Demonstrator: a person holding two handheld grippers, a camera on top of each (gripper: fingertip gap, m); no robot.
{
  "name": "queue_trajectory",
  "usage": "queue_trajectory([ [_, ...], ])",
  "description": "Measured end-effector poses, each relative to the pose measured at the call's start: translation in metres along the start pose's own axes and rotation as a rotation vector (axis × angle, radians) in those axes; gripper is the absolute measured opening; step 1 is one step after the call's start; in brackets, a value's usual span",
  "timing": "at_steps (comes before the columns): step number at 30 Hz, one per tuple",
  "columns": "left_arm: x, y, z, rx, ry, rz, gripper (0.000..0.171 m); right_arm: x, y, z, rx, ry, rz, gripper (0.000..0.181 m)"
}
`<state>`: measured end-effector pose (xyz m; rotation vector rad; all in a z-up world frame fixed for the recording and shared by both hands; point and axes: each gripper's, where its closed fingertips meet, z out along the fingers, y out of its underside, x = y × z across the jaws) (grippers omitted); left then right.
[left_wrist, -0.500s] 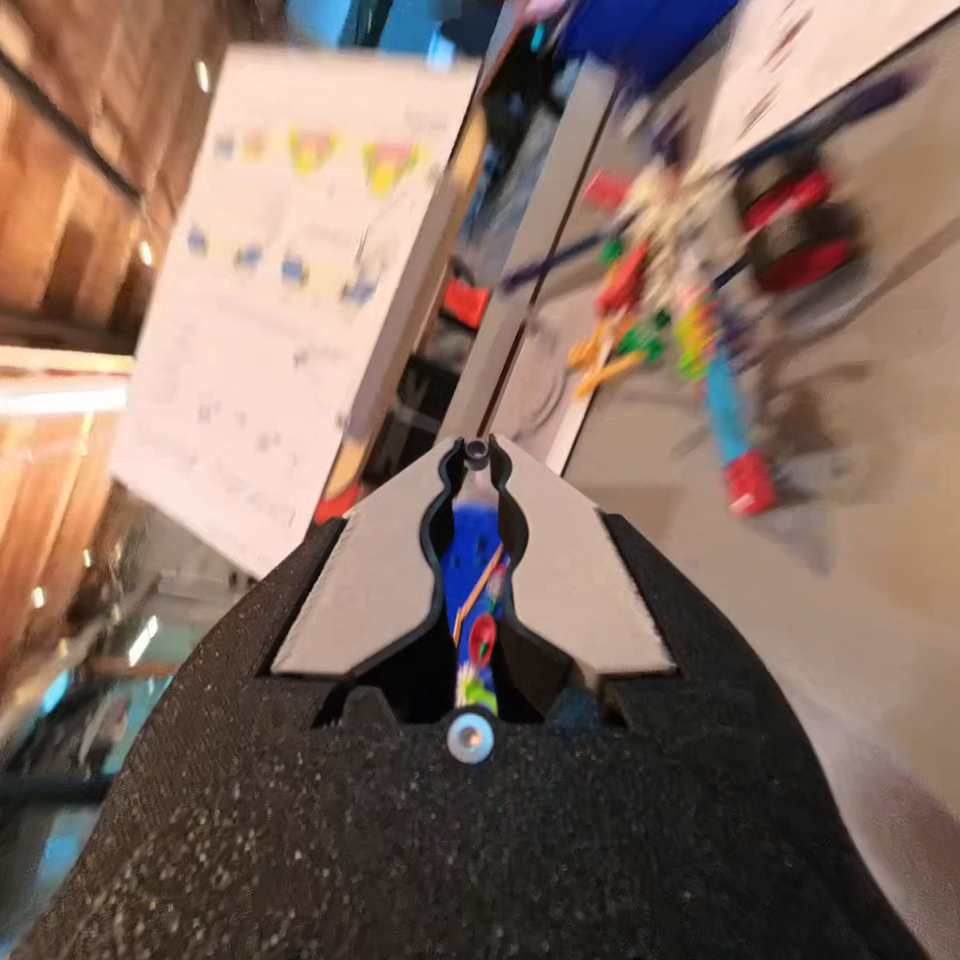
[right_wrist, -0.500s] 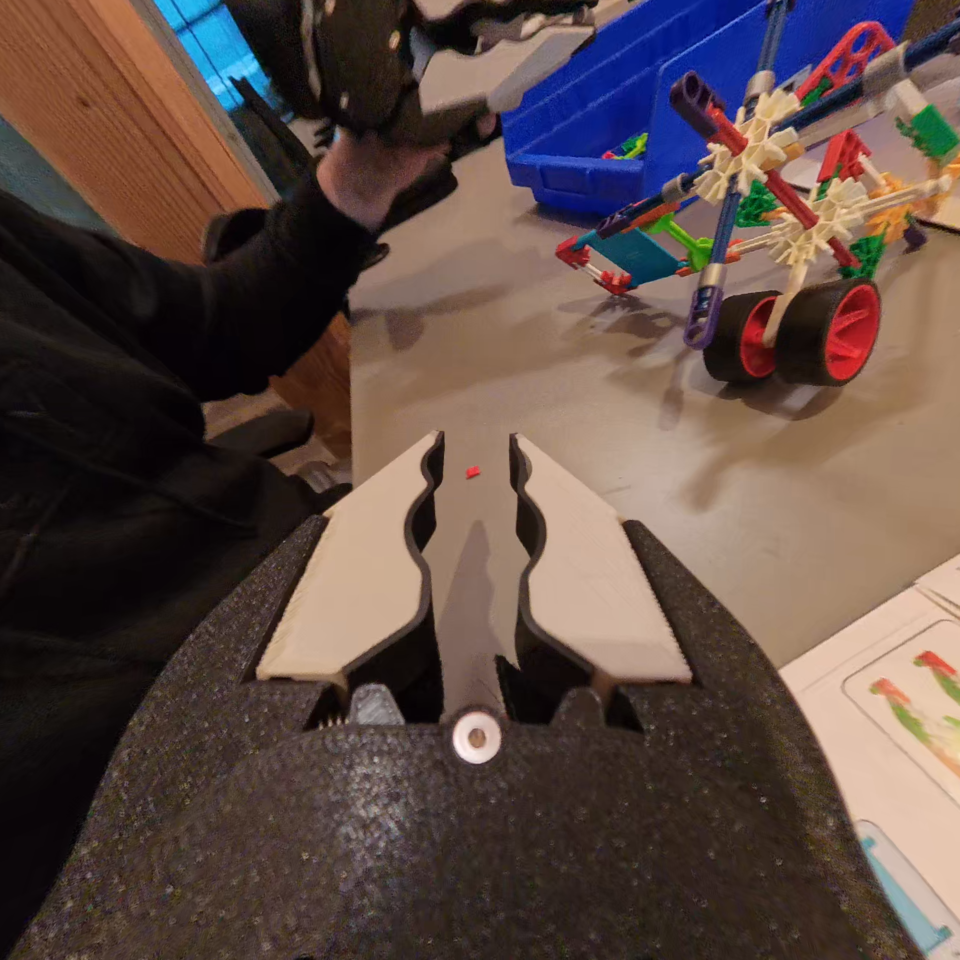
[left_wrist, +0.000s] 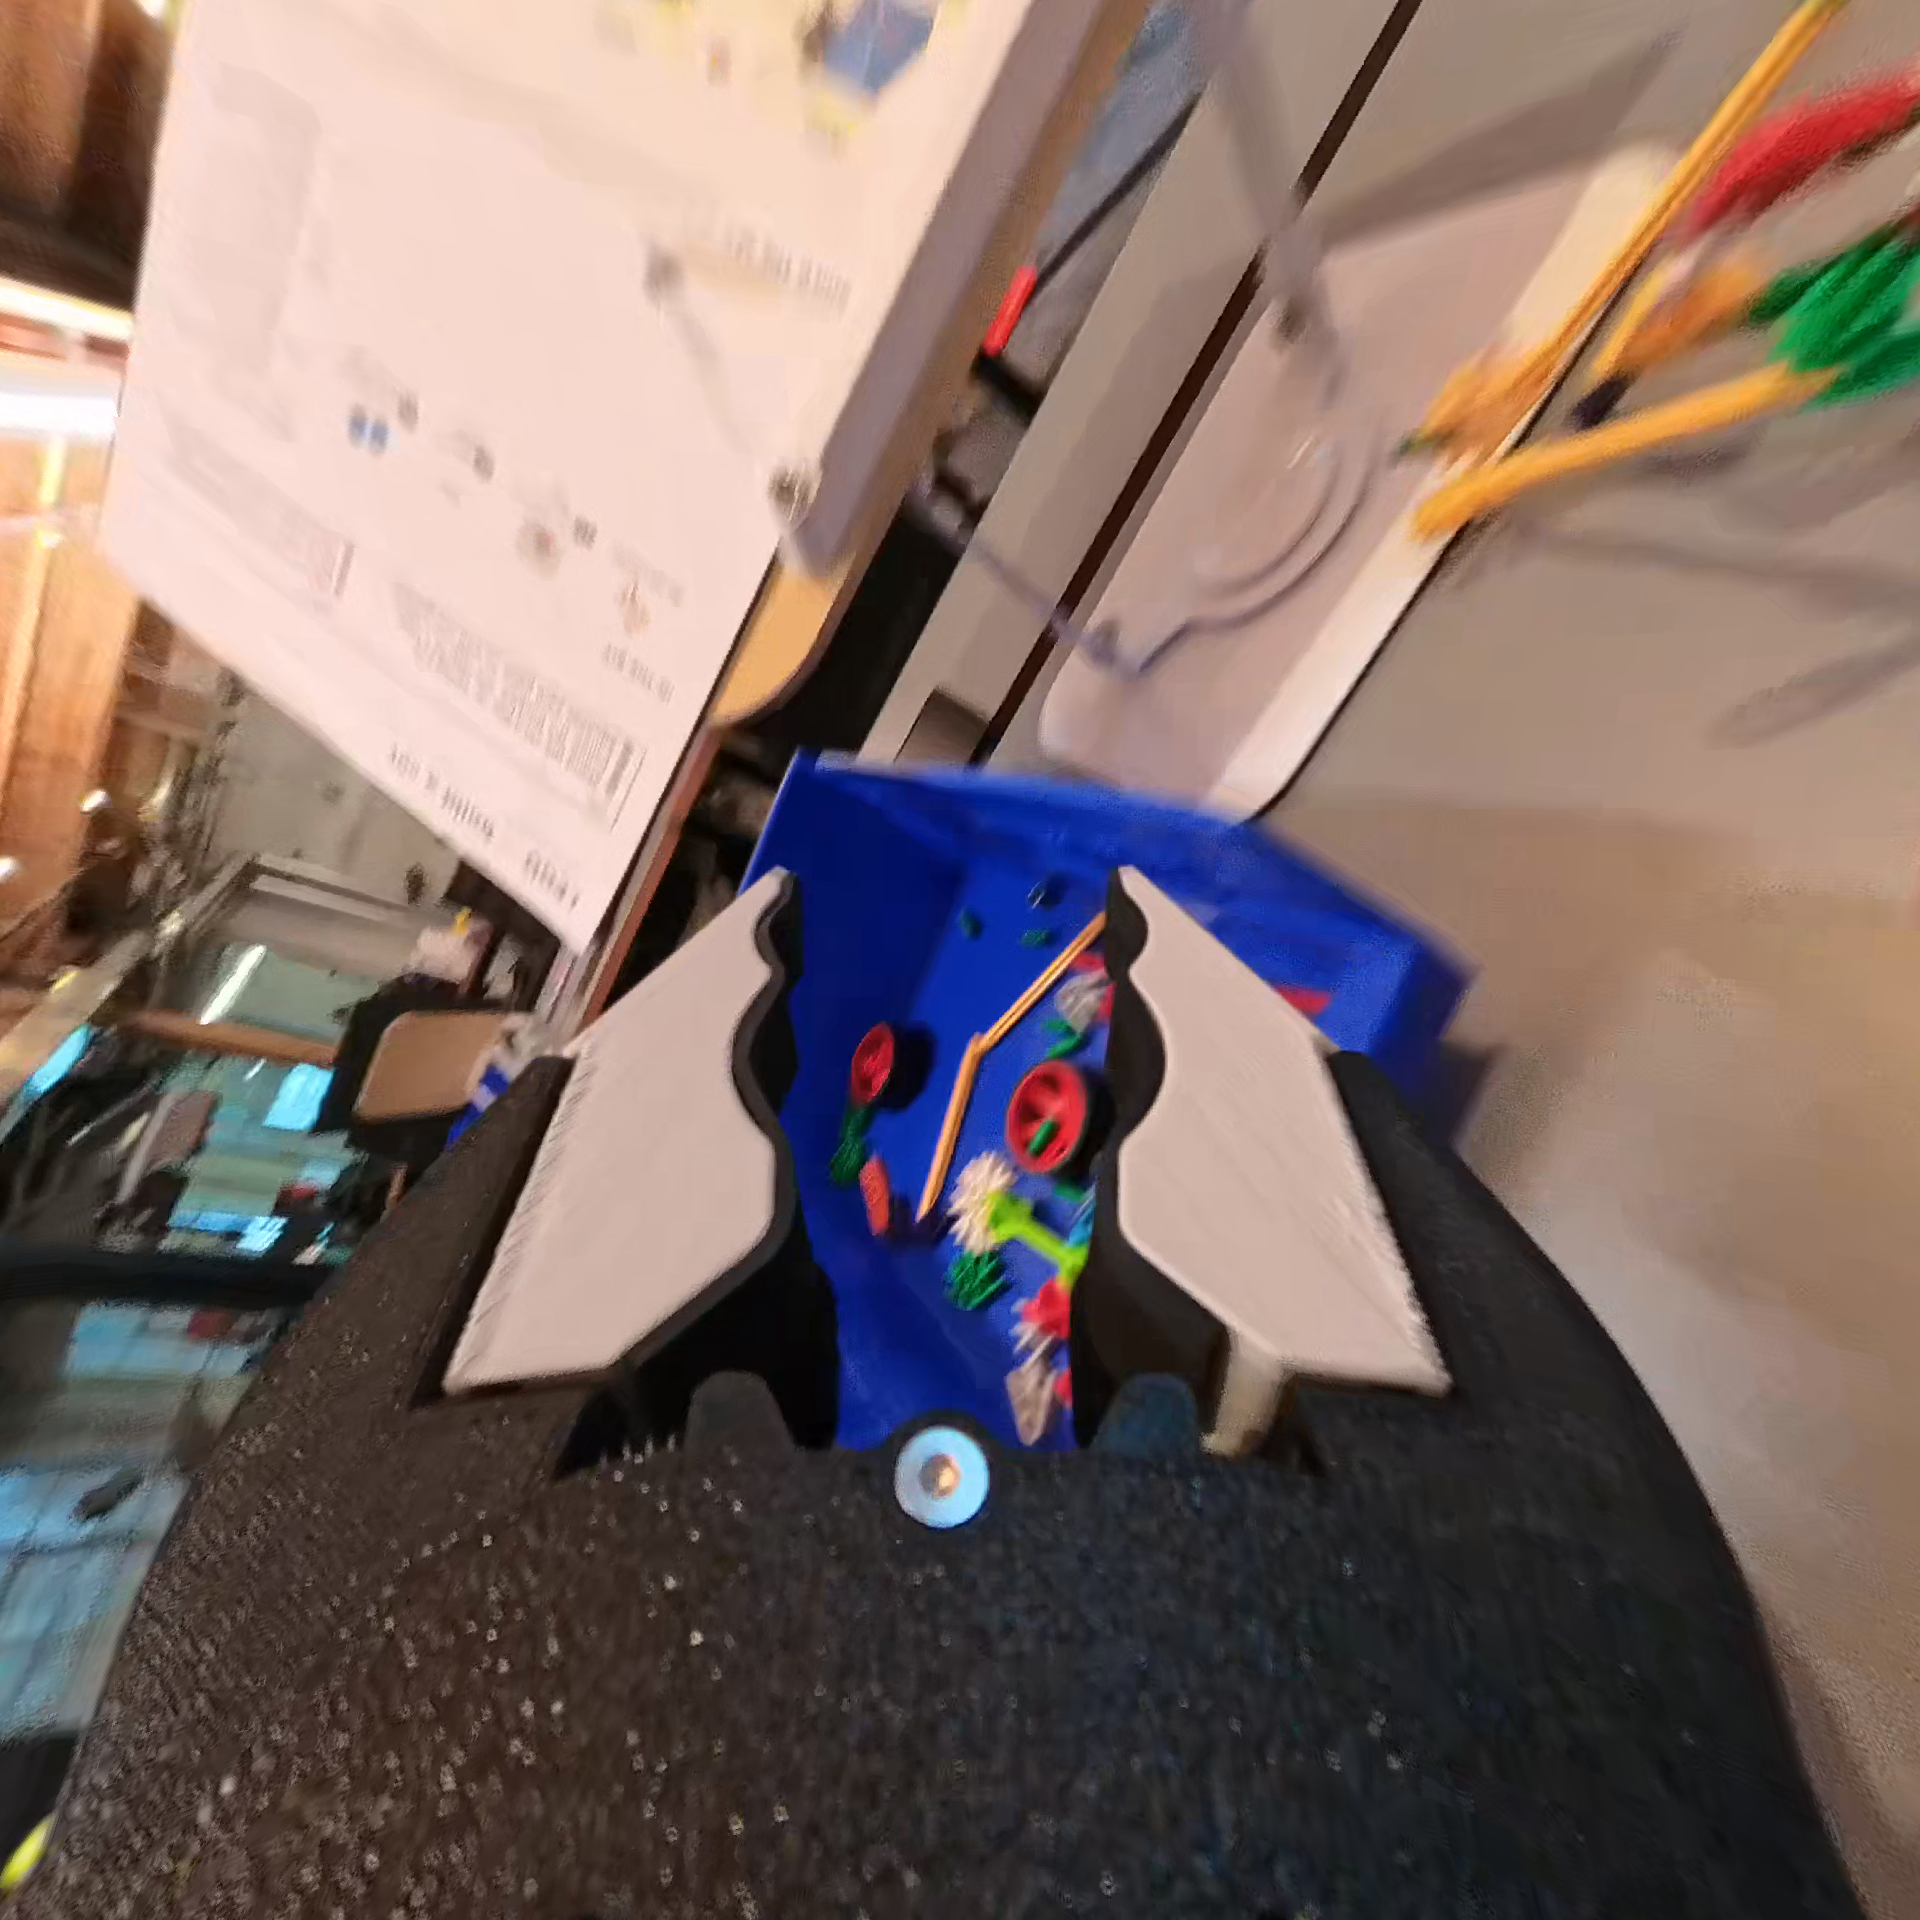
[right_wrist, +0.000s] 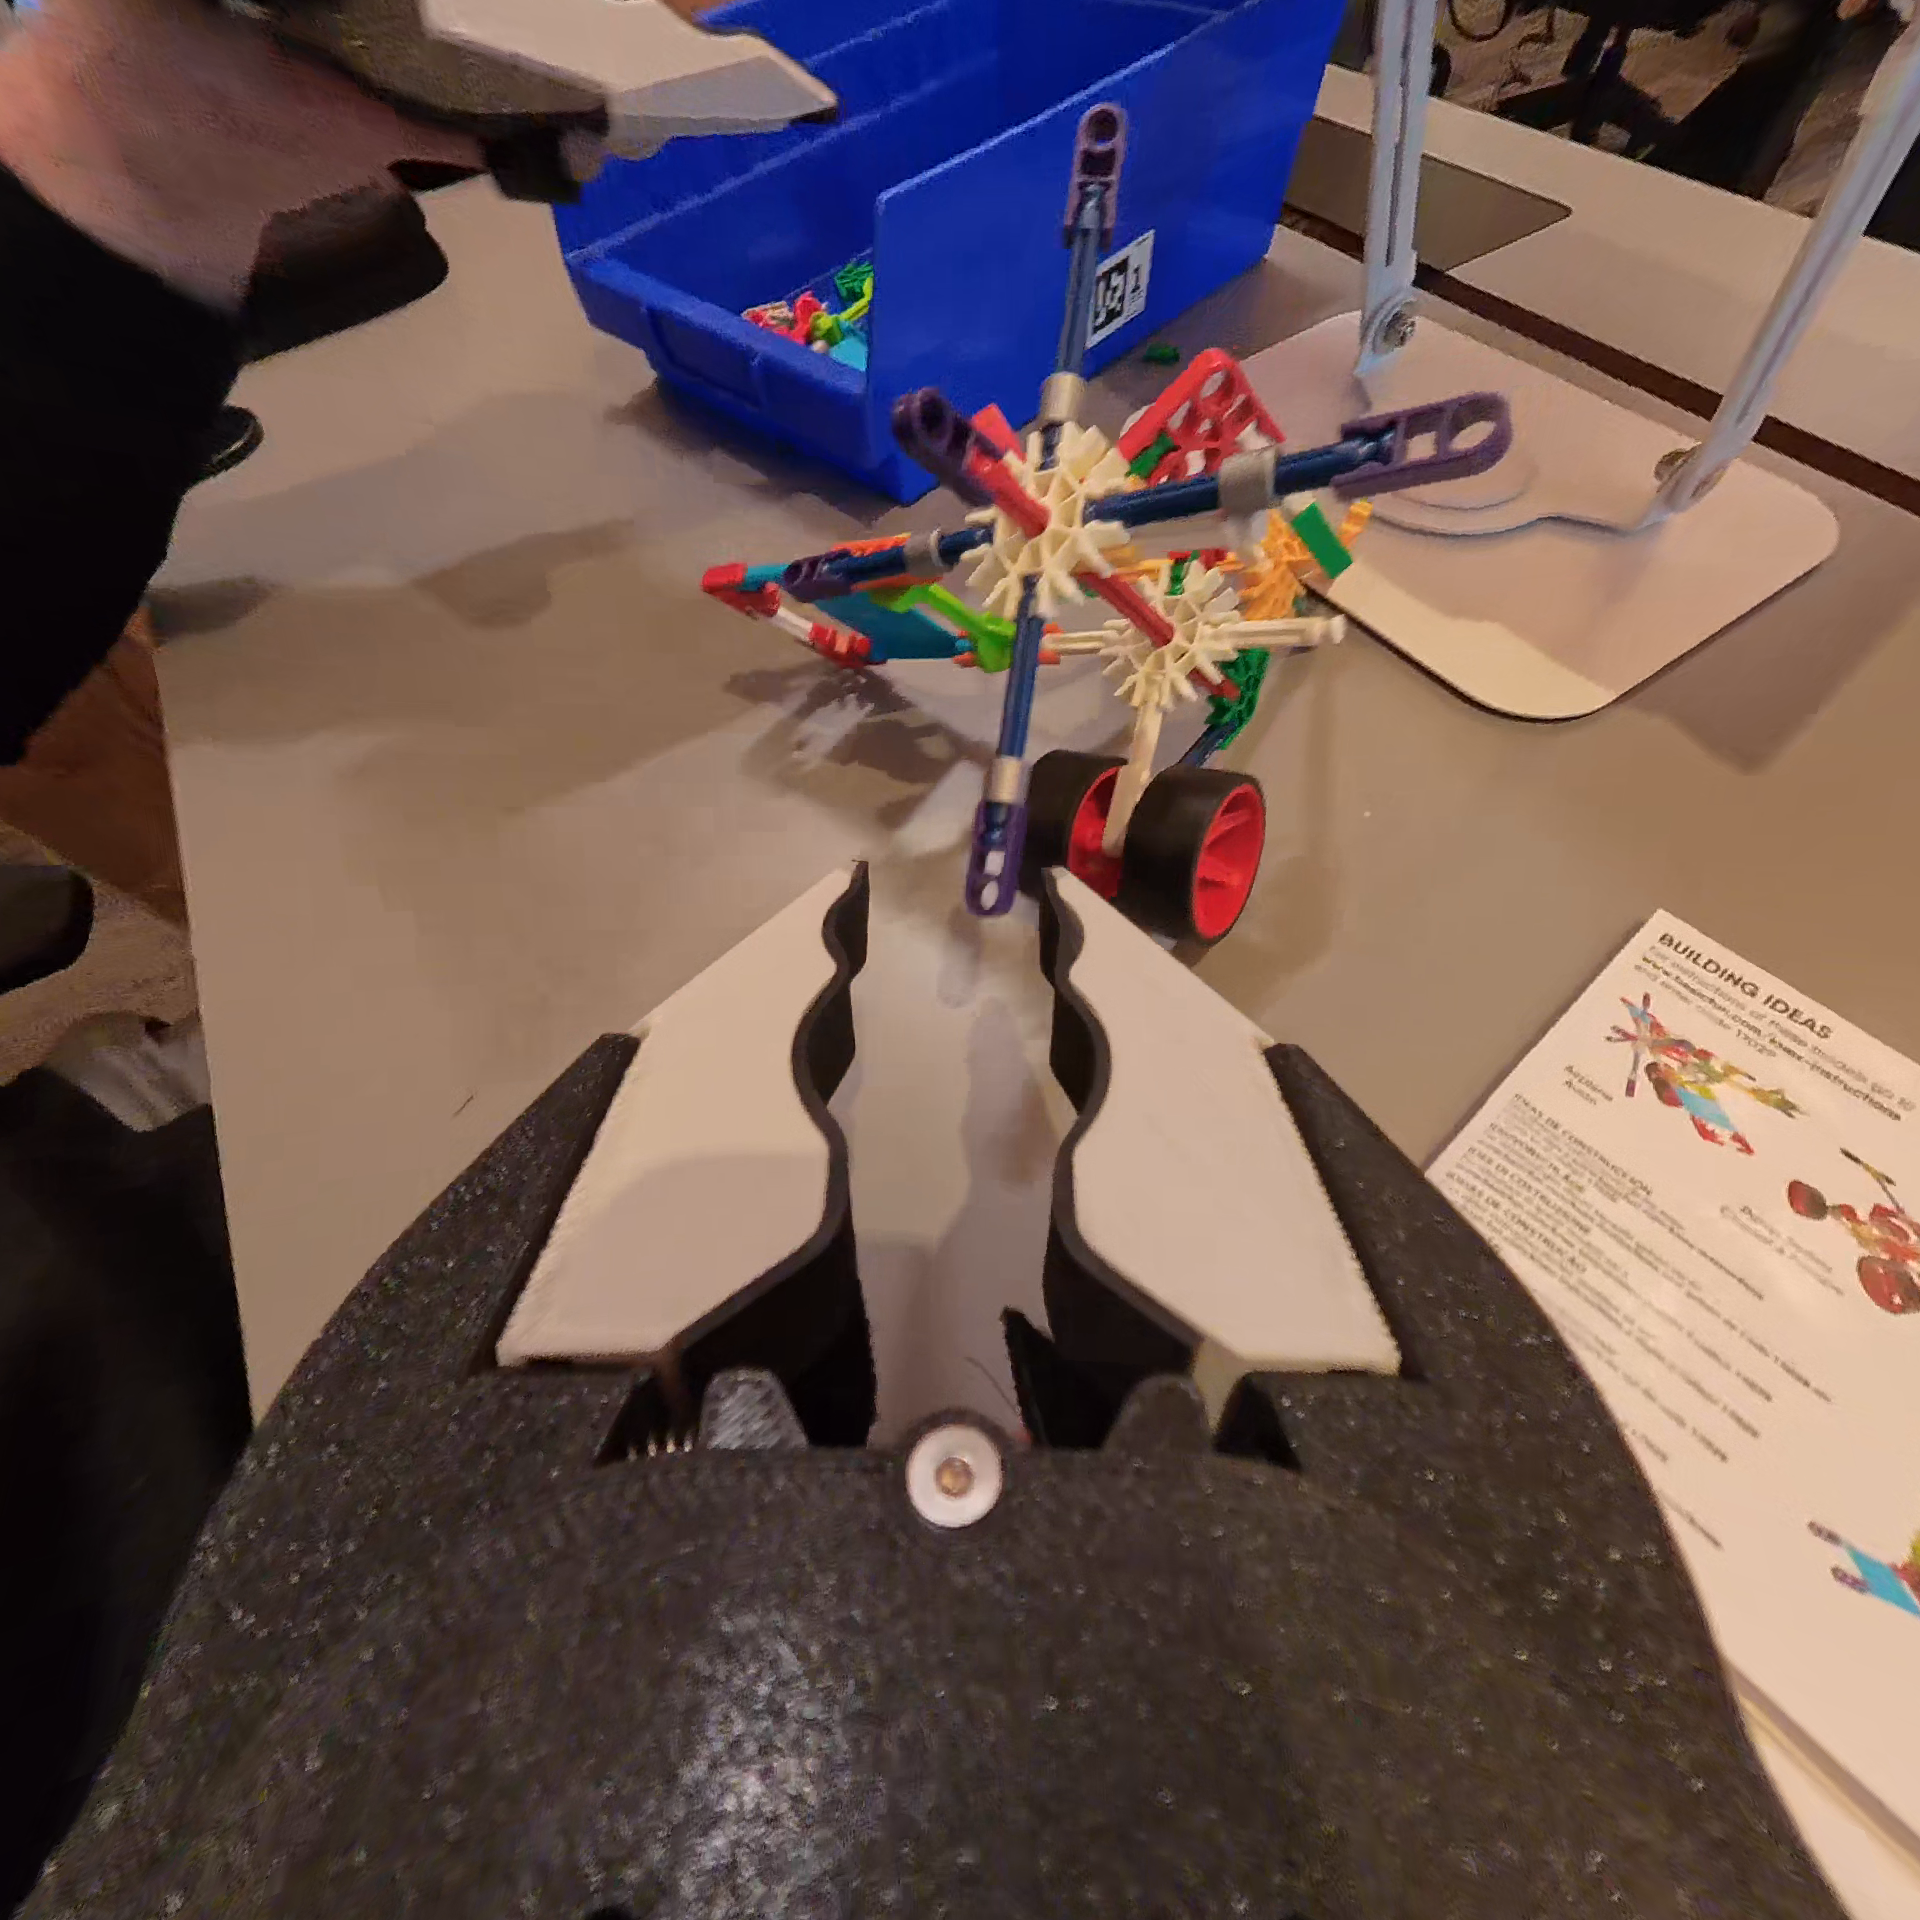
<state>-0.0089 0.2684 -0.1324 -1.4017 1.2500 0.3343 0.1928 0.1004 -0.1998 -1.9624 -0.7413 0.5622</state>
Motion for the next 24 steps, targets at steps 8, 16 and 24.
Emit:
queue_trajectory([
  [8,0.113,-0.121,-0.023,0.285,0.467,-0.073,0.058,0.002,-0.006,0.035,-0.046,-0.139,0.1,0.018],
  [16,0.14,-0.129,0.01,0.188,0.713,-0.313,0.084,0.0,0.007,0.035,-0.058,-0.181,0.045,0.008],
  [24,0.16,-0.16,-0.019,0.369,0.962,-0.544,0.02,-0.007,0.021,0.036,-0.101,-0.187,-0.062,0.007],
])
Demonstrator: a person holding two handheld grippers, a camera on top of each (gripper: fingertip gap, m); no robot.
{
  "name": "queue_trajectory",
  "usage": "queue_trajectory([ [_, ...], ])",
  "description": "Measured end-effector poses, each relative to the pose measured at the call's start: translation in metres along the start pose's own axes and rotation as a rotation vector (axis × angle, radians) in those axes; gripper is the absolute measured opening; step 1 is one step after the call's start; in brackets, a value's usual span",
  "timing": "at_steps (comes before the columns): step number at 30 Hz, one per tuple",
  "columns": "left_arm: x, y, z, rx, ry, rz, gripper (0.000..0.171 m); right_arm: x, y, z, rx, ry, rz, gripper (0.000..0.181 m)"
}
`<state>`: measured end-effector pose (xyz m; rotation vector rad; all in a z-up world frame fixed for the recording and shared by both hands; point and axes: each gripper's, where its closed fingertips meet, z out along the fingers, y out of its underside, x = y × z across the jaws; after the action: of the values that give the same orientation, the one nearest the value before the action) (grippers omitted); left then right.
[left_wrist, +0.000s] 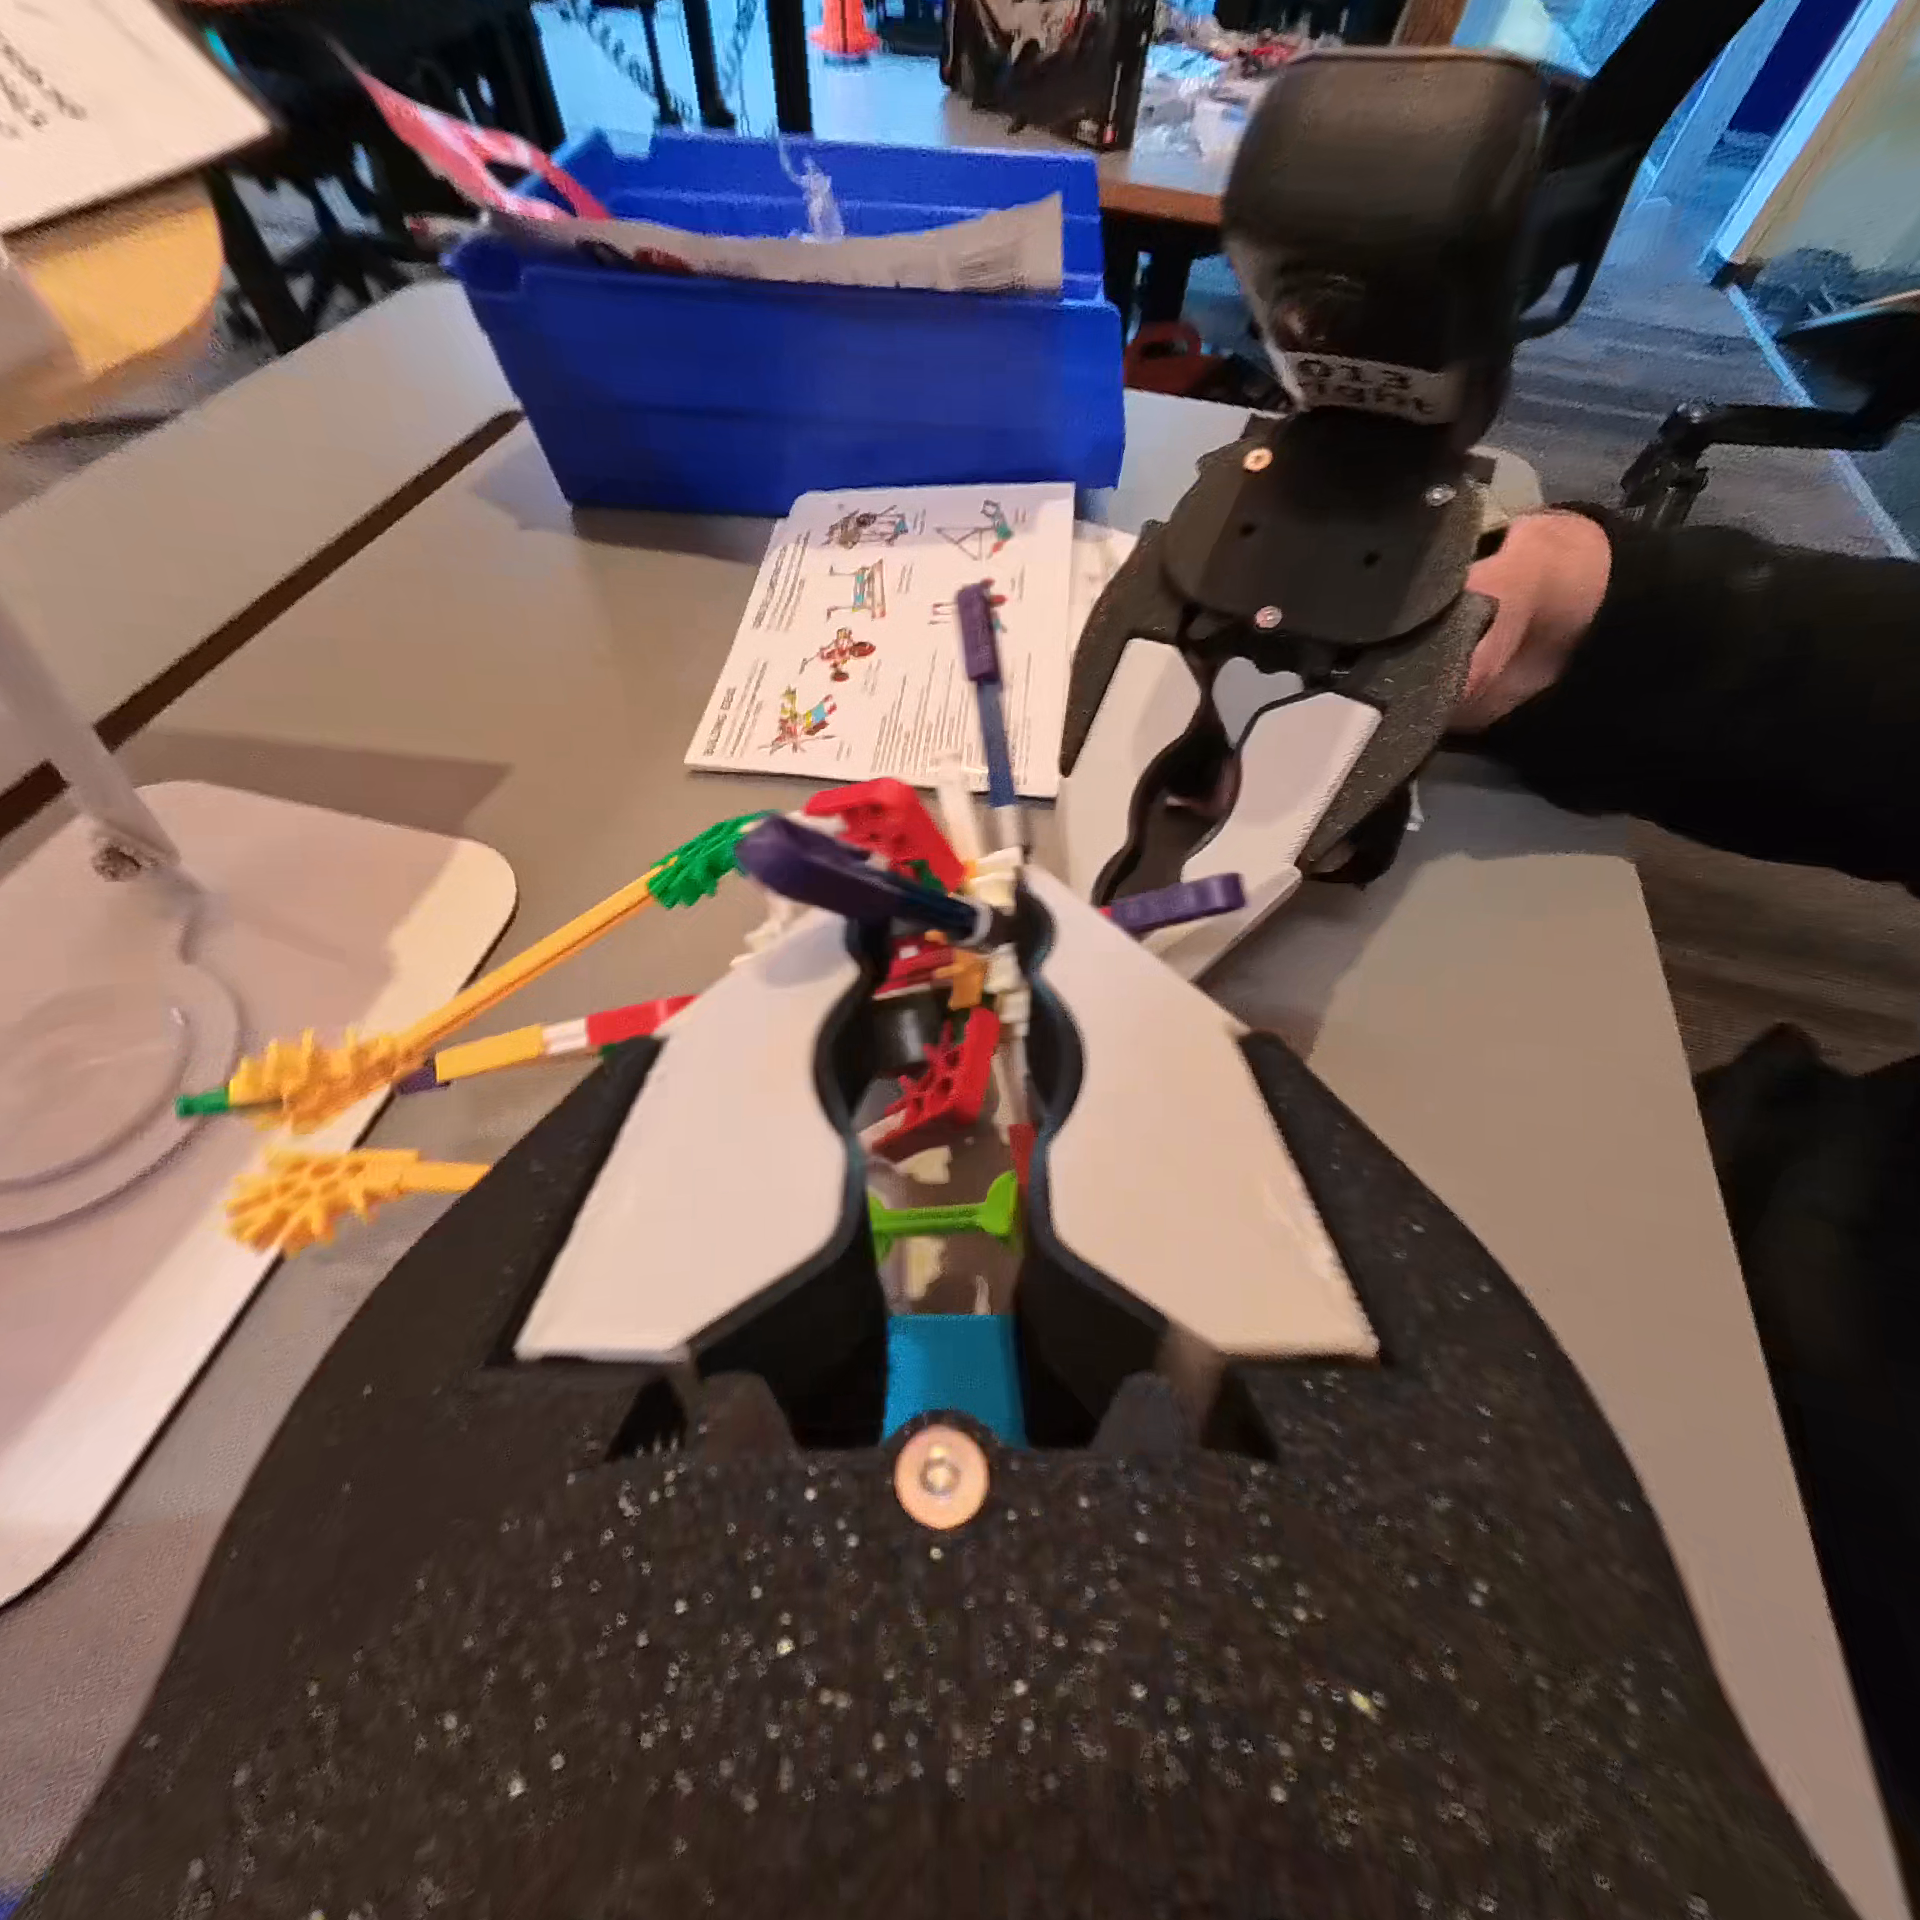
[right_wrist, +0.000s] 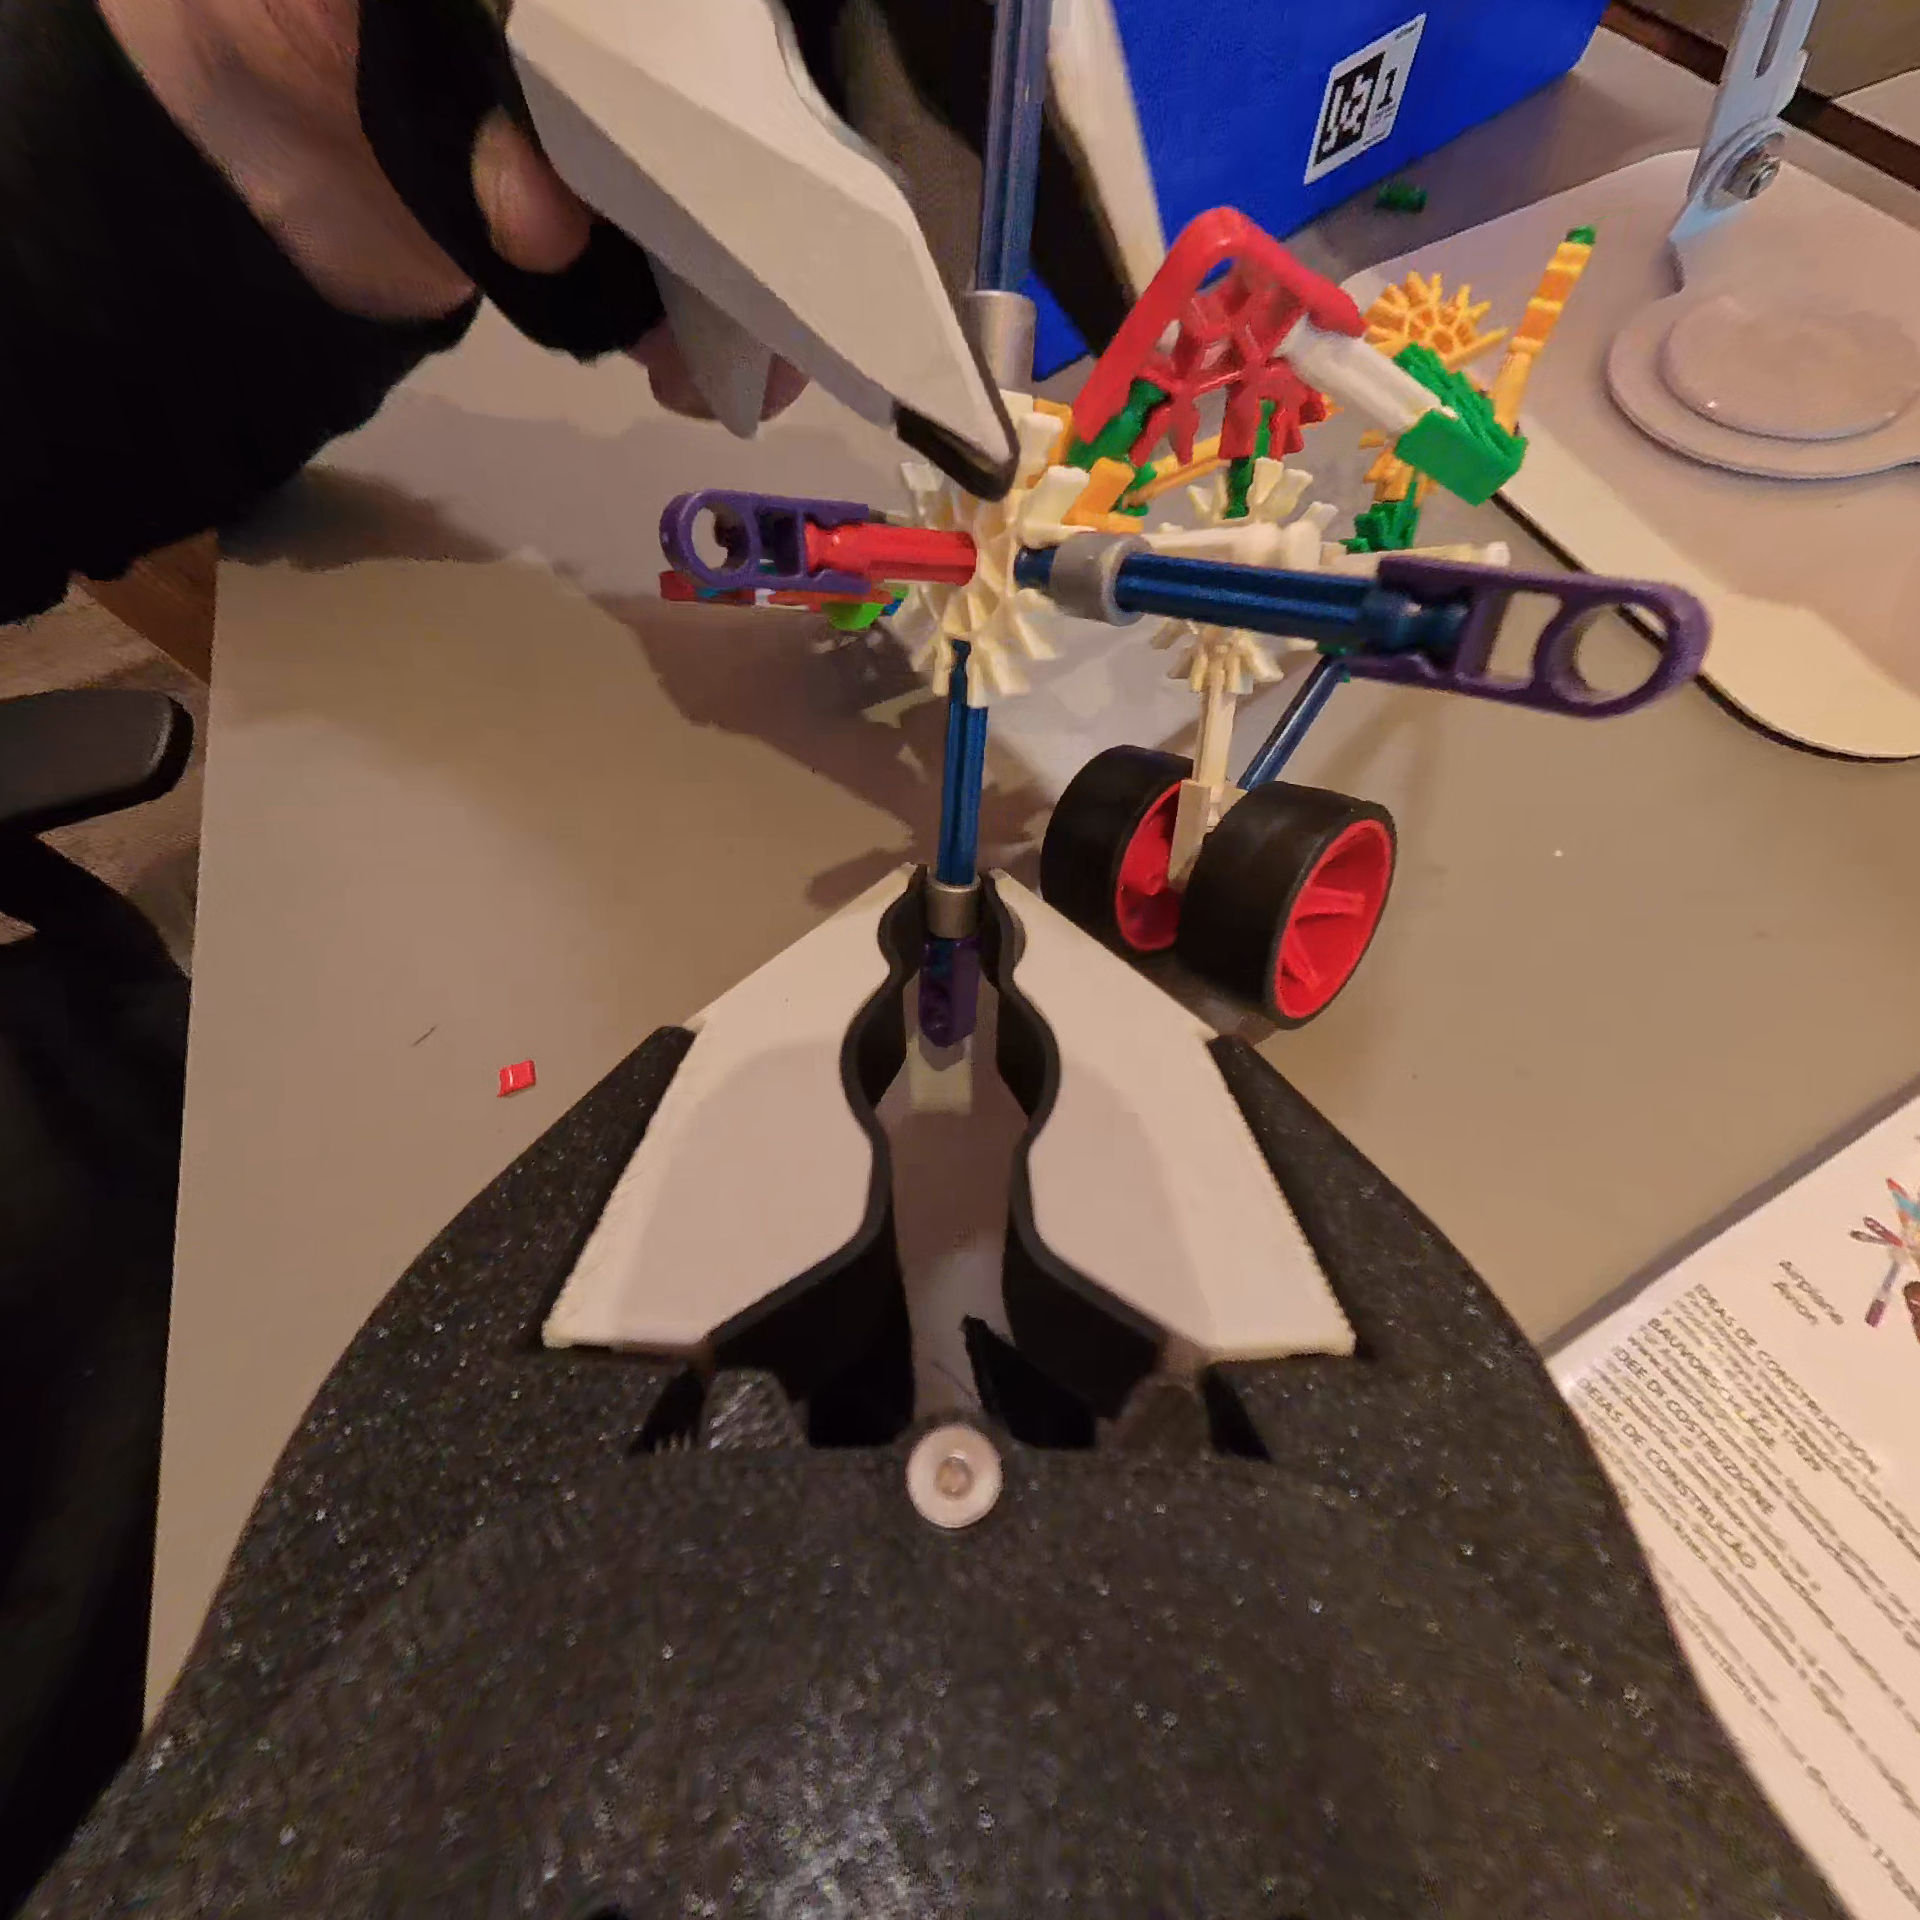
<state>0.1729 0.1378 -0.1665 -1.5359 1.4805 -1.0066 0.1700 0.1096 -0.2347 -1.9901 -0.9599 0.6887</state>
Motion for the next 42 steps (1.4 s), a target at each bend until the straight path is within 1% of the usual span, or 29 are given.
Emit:
queue_trajectory([
  [6,-0.006,-0.003,0.002,0.026,-0.159,0.137,0.018,0.004,-0.002,-0.003,0.018,-0.004,0.071,0.007],
  [10,-0.006,-0.004,0.005,-0.016,-0.304,0.355,0.018,0.007,0.0,0.003,-0.002,0.012,0.123,0.006],
  [11,-0.005,-0.005,0.006,-0.016,-0.324,0.395,0.018,0.006,0.001,0.004,-0.009,0.011,0.124,0.006],
  [13,-0.005,-0.005,0.007,-0.019,-0.338,0.419,0.018,0.005,0.002,0.006,-0.013,0.01,0.126,0.006],
  [14,-0.008,-0.006,0.006,-0.024,-0.375,0.473,0.019,0.006,0.0,0.006,-0.008,0.012,0.137,0.006],
  [16,-0.007,-0.007,0.007,-0.022,-0.401,0.515,0.018,0.007,0.0,0.007,-0.009,0.007,0.148,0.006],
  [18,-0.012,-0.007,0.007,-0.035,-0.472,0.628,0.018,0.008,0.0,0.008,-0.012,0.018,0.15,0.006],
  [19,-0.01,-0.007,0.008,-0.03,-0.474,0.626,0.017,0.007,0.001,0.009,-0.017,0.021,0.146,0.006],
  [20,-0.01,-0.008,0.008,-0.035,-0.493,0.662,0.017,0.007,0.0,0.009,-0.015,0.02,0.154,0.006],
  [23,-0.009,-0.009,0.009,-0.041,-0.567,0.787,0.016,0.007,0.001,0.012,-0.028,0.032,0.155,0.006],
  [24,-0.009,-0.009,0.009,-0.05,-0.6,0.85,0.015,0.008,0.001,0.013,-0.028,0.041,0.16,0.006],
  [25,-0.008,-0.008,0.01,-0.073,-0.641,0.947,0.008,0.01,-0.002,0.011,-0.01,0.05,0.18,0.006],
  [26,-0.012,-0.009,0.008,-0.096,-0.724,1.038,0.006,0.008,-0.003,0.01,-0.014,0.027,0.188,0.006],
  [27,-0.011,-0.01,0.007,-0.085,-0.743,1.075,0.005,0.008,-0.002,0.011,-0.019,0.031,0.186,0.006],
  [28,-0.011,-0.01,0.007,-0.074,-0.734,1.057,0.005,0.007,-0.002,0.013,-0.023,0.031,0.183,0.006],
  [30,-0.011,-0.012,0.003,-0.068,-0.764,1.092,0.005,0.005,-0.005,0.014,-0.014,0.028,0.174,0.006],
  [34,-0.018,-0.013,-0.004,-0.047,-0.779,1.029,0.005,-0.001,-0.011,0.01,0.047,-0.016,0.249,0.007],
  [35,-0.018,-0.012,-0.005,-0.018,-0.742,0.952,0.006,-0.004,-0.012,0.009,0.059,-0.036,0.261,0.007],
  [37,-0.02,-0.011,-0.008,0.059,-0.652,0.734,0.006,-0.008,-0.016,0.005,0.114,-0.094,0.282,0.008],
  [38,-0.023,-0.009,-0.009,0.084,-0.609,0.635,0.006,-0.007,-0.018,0.004,0.134,-0.101,0.27,0.008],
  [39,-0.022,-0.008,-0.008,0.113,-0.549,0.549,0.007,-0.006,-0.016,0.003,0.125,-0.093,0.253,0.009],
  [41,-0.017,-0.011,-0.01,0.173,-0.434,0.403,0.007,-0.006,-0.02,0.002,0.145,-0.086,0.219,0.009],
  [42,-0.02,-0.013,-0.014,0.192,-0.442,0.371,0.007,-0.01,-0.022,0.003,0.14,-0.107,0.204,0.008],
])
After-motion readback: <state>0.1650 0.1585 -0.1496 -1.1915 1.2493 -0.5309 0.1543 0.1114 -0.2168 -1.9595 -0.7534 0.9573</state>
